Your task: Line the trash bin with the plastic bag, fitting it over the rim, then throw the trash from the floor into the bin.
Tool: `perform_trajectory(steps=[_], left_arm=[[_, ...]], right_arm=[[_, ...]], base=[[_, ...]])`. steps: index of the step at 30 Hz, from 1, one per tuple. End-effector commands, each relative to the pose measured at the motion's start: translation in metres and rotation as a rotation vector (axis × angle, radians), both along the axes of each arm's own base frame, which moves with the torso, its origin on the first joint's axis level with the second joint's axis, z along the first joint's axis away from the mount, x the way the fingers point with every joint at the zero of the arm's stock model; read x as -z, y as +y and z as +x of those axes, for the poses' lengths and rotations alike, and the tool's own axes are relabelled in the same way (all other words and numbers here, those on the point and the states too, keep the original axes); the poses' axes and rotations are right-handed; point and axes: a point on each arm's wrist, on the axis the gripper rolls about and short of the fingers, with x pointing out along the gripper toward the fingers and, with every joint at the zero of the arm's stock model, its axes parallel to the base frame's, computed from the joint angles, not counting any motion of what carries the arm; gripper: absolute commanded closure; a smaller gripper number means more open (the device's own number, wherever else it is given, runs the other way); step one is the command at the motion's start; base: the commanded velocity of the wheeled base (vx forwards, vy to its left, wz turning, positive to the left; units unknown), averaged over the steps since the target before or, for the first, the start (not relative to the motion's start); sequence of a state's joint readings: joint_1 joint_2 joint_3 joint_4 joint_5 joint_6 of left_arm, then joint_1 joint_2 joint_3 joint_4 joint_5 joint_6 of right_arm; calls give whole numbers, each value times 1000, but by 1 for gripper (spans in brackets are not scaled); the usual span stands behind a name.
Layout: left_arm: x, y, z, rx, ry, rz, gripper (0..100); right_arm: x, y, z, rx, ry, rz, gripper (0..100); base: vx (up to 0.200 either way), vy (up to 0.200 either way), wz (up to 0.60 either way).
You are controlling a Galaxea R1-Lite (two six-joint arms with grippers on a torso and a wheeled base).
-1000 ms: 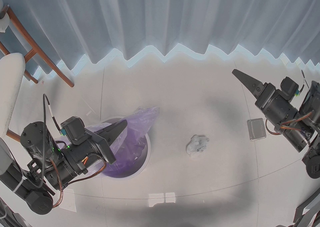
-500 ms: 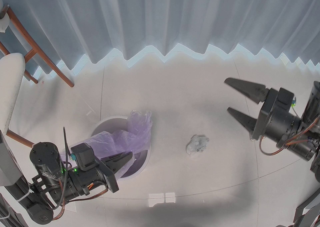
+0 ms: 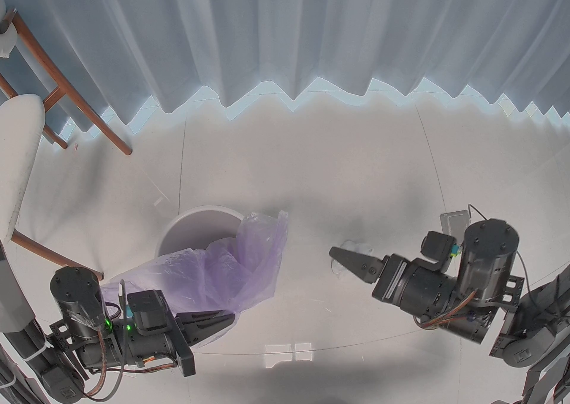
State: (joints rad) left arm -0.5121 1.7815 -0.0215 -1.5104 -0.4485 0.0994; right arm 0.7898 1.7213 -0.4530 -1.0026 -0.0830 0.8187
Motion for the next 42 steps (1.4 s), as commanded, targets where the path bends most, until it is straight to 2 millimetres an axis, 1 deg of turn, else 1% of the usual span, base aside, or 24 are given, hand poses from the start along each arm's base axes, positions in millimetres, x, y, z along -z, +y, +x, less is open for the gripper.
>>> perform_trajectory(steps=[1,6,9,10,13,19,23,24,25,30,33,36,38,39,42], left_arm=[[11,3,-5,57,37,67,100],[16,3,-8,136,36,103,100],[21,4,-10,187,73,127,100],[27,5,-13,212,120,151,100],[32,6,-16,226,158,188,100],[31,6,-16,231,140,186,100],[25,2,-15,243,73,169,100],[24,1,-14,242,52,159,100],[23,1,-13,243,42,155,100],[25,-3,-14,263,36,155,100],[25,-6,-16,283,37,155,100],[25,-6,-16,284,38,156,100],[25,-6,-16,285,39,156,100],[26,-6,-16,282,43,159,100],[26,-6,-16,285,42,157,100]], right_arm=[[45,12,1,-4,56,-135,0],[60,15,4,-7,68,-151,0],[64,16,3,-13,55,-145,0],[66,18,0,-25,49,-142,0],[79,21,-3,-42,68,-167,0],[102,25,-1,-47,47,-155,0],[115,27,1,-55,6,-151,0],[121,27,2,-59,3,-176,0],[123,27,2,-62,1,-187,0],[123,28,5,-56,-2,-177,0],[118,31,11,-40,-17,-141,0],[102,30,18,0,-58,-90,0],[99,30,18,6,-64,-82,0],[85,26,20,27,-84,-33,0],[70,22,19,29,-88,35,0]], base=[[0,0,0],[0,0,0],[0,0,0],[0,0,0],[0,0,0],[0,0,0],[0,0,0],[0,0,0],[0,0,0],[0,0,0],[0,0,0],[0,0,0],[0,0,0],[0,0,0],[0,0,0]])
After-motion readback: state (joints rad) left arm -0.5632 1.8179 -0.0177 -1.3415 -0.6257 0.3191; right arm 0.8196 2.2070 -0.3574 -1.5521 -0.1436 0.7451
